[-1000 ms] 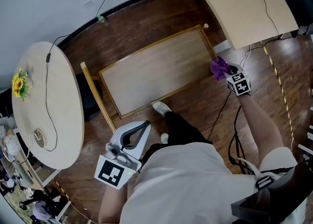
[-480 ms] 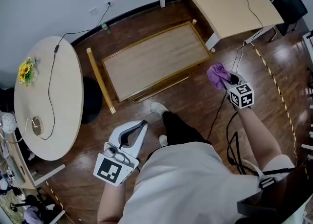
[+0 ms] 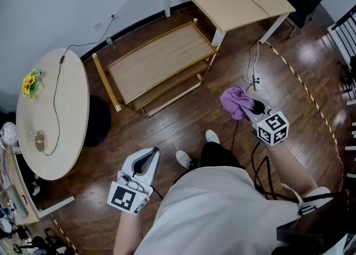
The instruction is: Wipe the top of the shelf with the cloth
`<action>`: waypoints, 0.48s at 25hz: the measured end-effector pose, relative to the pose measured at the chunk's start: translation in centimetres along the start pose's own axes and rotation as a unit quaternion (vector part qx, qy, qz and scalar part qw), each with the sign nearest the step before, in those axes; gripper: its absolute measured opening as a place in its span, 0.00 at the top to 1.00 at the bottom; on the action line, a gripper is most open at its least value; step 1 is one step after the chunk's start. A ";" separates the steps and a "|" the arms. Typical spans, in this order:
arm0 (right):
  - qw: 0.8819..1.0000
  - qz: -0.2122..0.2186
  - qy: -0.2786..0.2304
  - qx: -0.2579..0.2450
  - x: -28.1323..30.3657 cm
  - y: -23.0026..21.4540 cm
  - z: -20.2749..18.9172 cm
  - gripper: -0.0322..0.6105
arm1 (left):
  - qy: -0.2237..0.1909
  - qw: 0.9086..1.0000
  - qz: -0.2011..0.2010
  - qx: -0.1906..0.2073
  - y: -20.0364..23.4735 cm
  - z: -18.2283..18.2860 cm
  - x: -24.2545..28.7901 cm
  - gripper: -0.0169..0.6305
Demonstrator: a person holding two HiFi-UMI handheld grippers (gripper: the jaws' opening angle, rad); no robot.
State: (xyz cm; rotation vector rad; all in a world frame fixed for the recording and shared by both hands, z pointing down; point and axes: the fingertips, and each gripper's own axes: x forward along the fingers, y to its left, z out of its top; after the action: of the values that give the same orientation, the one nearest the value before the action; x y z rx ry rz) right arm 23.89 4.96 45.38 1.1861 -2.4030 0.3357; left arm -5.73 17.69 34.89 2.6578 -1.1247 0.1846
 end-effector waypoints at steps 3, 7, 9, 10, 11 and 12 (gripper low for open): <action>0.999 -0.005 -0.031 0.009 -3.5 1.2 1.1 0.81 | 0.008 1.000 -0.009 0.000 -2.1 -1.0 -0.6 0.94; 0.998 -0.017 -0.063 0.021 -9.3 1.3 1.4 0.81 | 0.020 0.999 -0.033 0.017 -5.3 -1.7 0.5 0.94; 0.997 -0.022 -0.074 0.016 -12.6 1.4 0.7 0.81 | 0.022 0.998 -0.045 0.030 -7.4 -1.7 1.6 0.94; 0.996 -0.026 -0.079 0.013 -14.4 1.6 0.2 0.81 | 0.021 0.998 -0.054 0.036 -8.5 -1.6 2.2 0.94; 0.996 -0.032 -0.084 0.012 -16.3 1.7 -0.4 0.81 | 0.021 0.997 -0.064 0.042 -9.8 -1.5 2.9 0.94; 0.995 -0.040 -0.089 0.015 -18.2 1.8 -1.1 0.81 | 0.019 0.996 -0.076 0.048 -11.3 -1.2 3.6 0.94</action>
State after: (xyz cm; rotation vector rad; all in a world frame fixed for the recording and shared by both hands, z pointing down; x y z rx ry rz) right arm 32.53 19.02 37.47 1.3733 -2.5004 0.2499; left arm 4.84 23.17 34.83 2.7974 -0.9196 0.2667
